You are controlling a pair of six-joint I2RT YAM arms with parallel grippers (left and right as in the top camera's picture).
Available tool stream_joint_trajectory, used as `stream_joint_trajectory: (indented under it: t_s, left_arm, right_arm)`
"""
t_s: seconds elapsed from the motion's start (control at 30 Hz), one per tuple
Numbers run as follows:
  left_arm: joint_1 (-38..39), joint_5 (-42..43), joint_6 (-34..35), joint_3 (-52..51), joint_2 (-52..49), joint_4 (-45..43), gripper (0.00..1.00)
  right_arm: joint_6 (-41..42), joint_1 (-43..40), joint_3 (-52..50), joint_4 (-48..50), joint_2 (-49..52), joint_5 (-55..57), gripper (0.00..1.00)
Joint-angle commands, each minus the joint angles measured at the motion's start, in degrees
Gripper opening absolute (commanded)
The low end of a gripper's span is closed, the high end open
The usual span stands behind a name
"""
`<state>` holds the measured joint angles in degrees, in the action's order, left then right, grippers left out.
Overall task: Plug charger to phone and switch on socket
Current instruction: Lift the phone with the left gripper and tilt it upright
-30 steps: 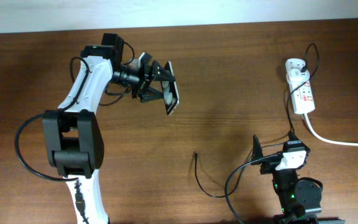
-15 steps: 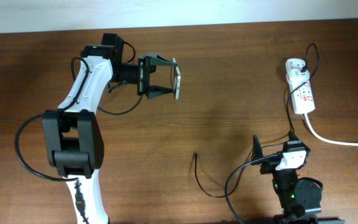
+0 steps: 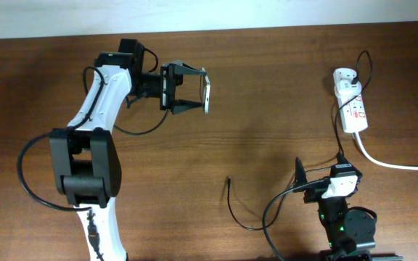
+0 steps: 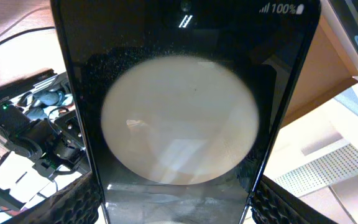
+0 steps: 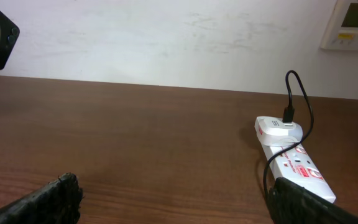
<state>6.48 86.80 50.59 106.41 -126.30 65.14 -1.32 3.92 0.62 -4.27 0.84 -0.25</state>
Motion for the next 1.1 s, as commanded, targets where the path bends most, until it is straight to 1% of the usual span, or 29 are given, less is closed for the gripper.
stream_joint_trajectory:
  t_s: [0.0, 0.53, 0.63, 0.73, 0.8, 0.87, 1.0, 1.07]
  left_arm:
    - [-0.15, 3.23, 0.39, 1.60, -0.33, 0.09, 0.00]
    - [-0.13, 2.71, 0.37, 1.60, -0.33, 0.07, 0.00]
    - [-0.13, -0.66, 0.39, 1.60, -0.33, 0.09, 0.00]
    - [-0.13, -1.53, 0.37, 1.60, -0.33, 0.04, 0.00]
    - [-0.13, -5.38, 0.35, 1.60, -0.33, 0.04, 0.00]
    - [-0.13, -7.37, -1.57, 1.60, -0.33, 0.00, 0.00]
    - [-0.13, -7.34, -7.34, 1.60, -0.33, -0.15, 0.00]
    - [-0.13, -7.32, -8.74, 1.60, -0.33, -0.15, 0.00]
  right_arm:
    - [0.26, 0.57, -0.31, -0.28, -0.42, -0.37, 0.99]
    - [0.26, 0.57, -0.31, -0.26, -0.42, -0.35, 0.99]
    - [0.26, 0.57, -0.31, -0.26, -0.42, -0.35, 0.99]
    - [0.26, 0.57, -0.31, -0.28, -0.42, -0.37, 0.99]
    - [0.26, 0.57, -0.31, -0.26, -0.42, -0.35, 0.99]
    - [0.26, 0.57, -0.31, -0.26, -0.42, -0.35, 0.99]
    - [0.26, 0.57, -0.31, -0.26, -0.42, -0.35, 0.99]
    - [0.26, 0.57, -0.31, -0.26, -0.42, -0.37, 0.99]
